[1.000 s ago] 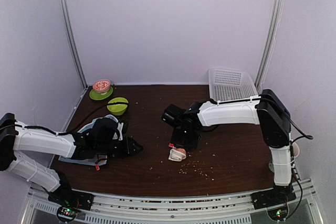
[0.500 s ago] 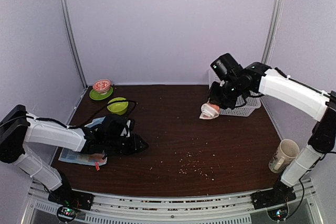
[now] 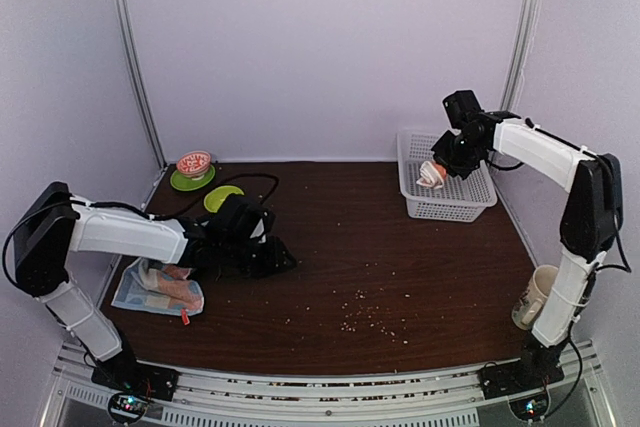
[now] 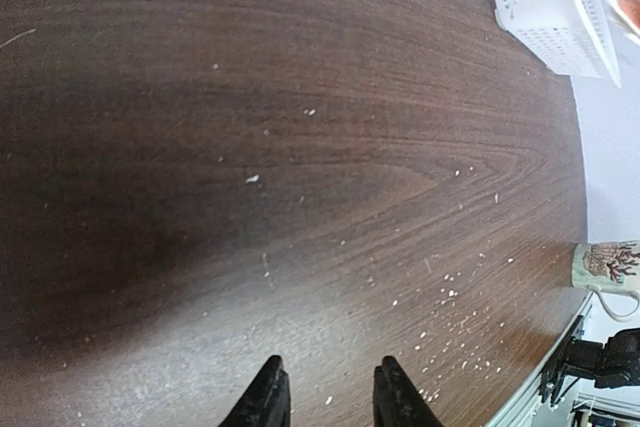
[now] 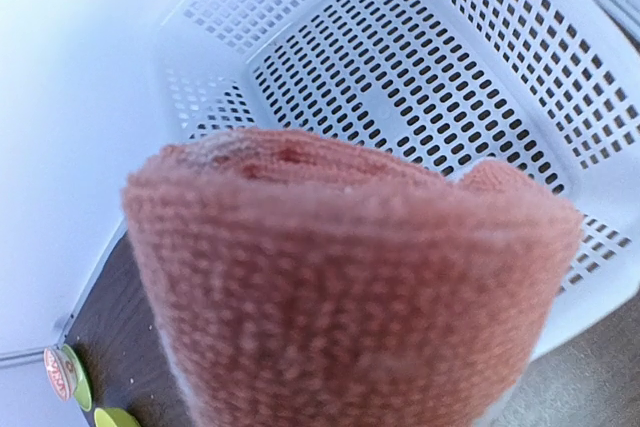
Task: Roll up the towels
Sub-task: Move the bin to the center of the board, then place the towel in the bin.
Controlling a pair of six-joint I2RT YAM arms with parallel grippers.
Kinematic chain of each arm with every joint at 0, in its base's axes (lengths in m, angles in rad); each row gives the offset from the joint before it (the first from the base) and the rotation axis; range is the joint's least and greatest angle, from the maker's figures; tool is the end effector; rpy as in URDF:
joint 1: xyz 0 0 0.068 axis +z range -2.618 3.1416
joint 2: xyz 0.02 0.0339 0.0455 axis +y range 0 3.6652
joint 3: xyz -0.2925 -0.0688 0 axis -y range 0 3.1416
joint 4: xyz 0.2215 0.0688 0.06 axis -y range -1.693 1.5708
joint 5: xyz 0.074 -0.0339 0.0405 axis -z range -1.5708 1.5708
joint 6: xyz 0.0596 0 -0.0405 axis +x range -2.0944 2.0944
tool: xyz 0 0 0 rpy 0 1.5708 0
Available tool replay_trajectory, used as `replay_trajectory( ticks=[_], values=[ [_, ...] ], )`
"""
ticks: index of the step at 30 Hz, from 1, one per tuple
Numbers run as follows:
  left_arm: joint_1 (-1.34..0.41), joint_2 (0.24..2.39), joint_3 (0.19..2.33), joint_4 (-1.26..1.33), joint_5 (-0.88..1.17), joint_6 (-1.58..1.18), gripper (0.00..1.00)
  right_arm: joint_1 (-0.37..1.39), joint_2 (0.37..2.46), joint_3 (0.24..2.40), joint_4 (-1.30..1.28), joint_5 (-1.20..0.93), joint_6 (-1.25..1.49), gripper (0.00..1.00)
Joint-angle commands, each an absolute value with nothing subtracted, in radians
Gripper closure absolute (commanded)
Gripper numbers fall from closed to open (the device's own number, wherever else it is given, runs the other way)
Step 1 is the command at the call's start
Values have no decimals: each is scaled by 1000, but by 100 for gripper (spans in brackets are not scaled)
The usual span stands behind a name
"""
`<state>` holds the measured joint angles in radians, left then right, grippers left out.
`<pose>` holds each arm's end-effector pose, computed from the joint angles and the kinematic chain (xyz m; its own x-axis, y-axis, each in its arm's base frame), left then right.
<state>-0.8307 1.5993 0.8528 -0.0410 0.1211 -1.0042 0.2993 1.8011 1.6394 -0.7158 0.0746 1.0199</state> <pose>0.2143 -0.2453 0.2052 -0.9234 -0.2309 -0.3065 0.0211 0.7670 -0.6413 0.3838 0.1138 0.3192 -0.5965 0.7052 -0.3834 0.4961 0.6994 0.5145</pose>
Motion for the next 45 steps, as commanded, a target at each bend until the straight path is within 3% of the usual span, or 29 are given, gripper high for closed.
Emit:
replay_trajectory(
  ticks=[1, 10, 21, 32, 40, 45],
  values=[
    [-822, 1646, 928, -94, 138, -975, 70, 270, 1928, 1754, -641, 47, 1095, 92],
    [-802, 1721, 1007, -115, 178, -957, 70, 246, 2121, 1872, -705, -60, 1074, 93],
    [-796, 1772, 1045, -91, 227, -951, 70, 296, 1963, 1517, -660, -185, 969, 94],
    [-796, 1744, 998, -60, 232, -974, 71, 436, 1680, 1129, -565, -248, 998, 94],
    [-796, 1732, 972, -50, 244, -991, 71, 398, 1674, 1344, -623, -123, 971, 94],
    [-796, 1728, 972, -67, 229, -991, 71, 354, 1778, 1429, -509, -123, 1030, 94]
  ],
)
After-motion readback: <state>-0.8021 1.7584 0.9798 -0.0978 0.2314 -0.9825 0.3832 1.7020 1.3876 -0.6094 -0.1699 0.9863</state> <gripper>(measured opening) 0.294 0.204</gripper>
